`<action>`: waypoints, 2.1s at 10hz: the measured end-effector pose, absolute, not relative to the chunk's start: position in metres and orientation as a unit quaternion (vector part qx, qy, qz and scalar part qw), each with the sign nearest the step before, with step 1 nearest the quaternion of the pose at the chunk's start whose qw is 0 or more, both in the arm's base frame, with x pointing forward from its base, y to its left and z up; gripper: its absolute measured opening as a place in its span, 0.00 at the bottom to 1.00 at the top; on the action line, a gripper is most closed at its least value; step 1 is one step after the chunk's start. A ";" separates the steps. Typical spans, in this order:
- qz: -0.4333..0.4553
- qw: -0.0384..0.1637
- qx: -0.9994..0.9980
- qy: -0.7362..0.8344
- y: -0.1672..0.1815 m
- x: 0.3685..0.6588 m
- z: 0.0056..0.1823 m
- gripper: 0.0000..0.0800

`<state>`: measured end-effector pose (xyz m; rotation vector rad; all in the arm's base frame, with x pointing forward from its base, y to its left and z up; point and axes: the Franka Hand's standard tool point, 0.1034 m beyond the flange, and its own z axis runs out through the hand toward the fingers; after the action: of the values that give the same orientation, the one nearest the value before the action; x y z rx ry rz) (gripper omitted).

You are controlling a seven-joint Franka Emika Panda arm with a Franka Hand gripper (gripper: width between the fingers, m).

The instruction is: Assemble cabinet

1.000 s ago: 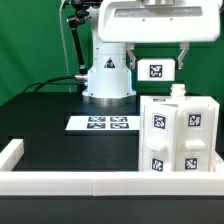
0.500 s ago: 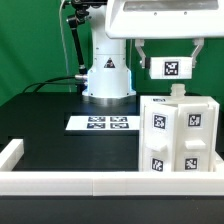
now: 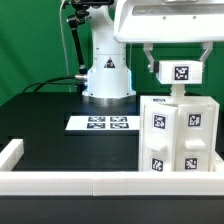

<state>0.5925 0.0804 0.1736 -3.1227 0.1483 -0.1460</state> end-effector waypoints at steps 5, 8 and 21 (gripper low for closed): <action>-0.047 0.005 -0.998 0.042 0.082 0.593 0.164 0.70; -0.046 0.004 -0.998 0.032 0.081 0.594 0.158 0.70; -0.064 0.016 -0.989 0.129 0.083 0.598 0.159 0.70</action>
Offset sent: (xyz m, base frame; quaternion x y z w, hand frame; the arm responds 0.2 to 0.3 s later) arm 0.0048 0.0030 -0.0063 0.0021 0.0040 -0.0097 0.9999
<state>0.5979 0.0833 0.1585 -3.0779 0.4026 -0.1979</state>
